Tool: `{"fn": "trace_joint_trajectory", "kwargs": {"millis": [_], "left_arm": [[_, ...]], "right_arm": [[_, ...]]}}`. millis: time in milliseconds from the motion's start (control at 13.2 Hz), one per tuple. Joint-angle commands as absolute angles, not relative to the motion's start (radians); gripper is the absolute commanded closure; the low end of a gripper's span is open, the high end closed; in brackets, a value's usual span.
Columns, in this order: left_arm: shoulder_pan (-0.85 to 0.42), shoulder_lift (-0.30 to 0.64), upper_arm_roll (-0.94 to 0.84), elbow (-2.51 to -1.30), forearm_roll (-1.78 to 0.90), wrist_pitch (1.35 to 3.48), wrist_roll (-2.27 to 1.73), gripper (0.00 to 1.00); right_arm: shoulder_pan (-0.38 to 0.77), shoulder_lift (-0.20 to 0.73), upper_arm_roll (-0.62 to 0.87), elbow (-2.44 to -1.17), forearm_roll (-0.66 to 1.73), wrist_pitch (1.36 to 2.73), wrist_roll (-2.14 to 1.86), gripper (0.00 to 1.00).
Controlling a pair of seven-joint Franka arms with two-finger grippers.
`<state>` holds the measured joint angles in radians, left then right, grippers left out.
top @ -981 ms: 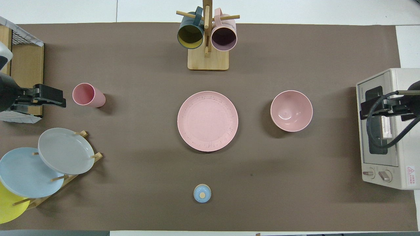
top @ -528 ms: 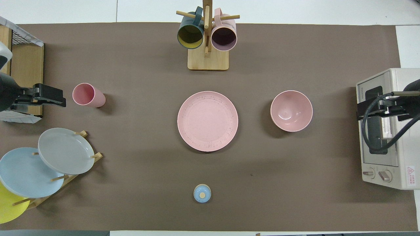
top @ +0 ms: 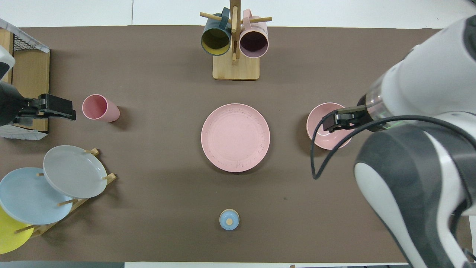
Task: Organize tableware
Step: 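Reach the right gripper to the pink bowl, grasp its rim, lift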
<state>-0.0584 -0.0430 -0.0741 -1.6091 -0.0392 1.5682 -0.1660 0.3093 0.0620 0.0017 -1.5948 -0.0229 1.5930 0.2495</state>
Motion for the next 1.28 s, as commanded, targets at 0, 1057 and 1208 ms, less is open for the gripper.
{"fn": "trace_joint_trajectory", "kwargs": {"millis": [0, 1057, 1208], "left_arm": [[-0.06, -0.072, -0.071, -1.643, -0.054, 1.586, -0.167, 0.0], [-0.055, -0.069, -0.071, -1.652, -0.054, 1.615, -0.161, 0.0], [-0.055, -0.063, -0.071, -1.655, -0.054, 1.626, -0.163, 0.0]], "right_arm": [[0.331, 0.144, 0.0, -1.62, -0.005, 1.73, 0.256, 0.0], [0.328, 0.16, -0.002, -2.091, -0.012, 2.256, 0.209, 0.51], [0.327, 0.16, -0.002, -2.095, -0.014, 2.26, 0.209, 0.55]]}}
